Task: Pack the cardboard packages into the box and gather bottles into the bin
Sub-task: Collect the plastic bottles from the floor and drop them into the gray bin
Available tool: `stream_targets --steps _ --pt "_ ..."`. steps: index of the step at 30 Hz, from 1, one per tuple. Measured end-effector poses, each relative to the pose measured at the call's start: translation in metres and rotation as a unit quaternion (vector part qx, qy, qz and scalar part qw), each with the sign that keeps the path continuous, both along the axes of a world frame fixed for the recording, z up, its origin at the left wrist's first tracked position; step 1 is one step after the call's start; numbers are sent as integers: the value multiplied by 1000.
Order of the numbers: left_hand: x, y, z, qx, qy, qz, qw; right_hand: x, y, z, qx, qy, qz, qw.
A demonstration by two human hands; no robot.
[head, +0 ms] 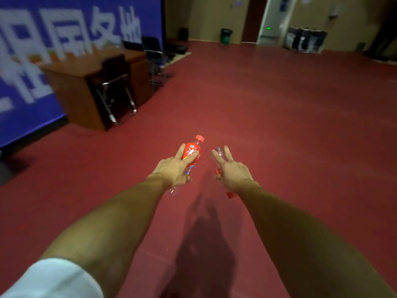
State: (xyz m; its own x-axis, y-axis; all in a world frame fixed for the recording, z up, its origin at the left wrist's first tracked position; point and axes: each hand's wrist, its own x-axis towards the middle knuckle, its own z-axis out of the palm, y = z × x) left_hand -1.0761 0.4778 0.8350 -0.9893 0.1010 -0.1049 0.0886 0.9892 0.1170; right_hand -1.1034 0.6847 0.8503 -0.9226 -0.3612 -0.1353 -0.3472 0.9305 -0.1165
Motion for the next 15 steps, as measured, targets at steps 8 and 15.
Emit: stream_targets --steps 8,15 --pt "-4 -286 1 8 16 171 985 -66 -295 4 -42 8 150 988" --pt "-6 -453 -8 27 8 272 962 -105 -484 -1 -29 -7 249 968"
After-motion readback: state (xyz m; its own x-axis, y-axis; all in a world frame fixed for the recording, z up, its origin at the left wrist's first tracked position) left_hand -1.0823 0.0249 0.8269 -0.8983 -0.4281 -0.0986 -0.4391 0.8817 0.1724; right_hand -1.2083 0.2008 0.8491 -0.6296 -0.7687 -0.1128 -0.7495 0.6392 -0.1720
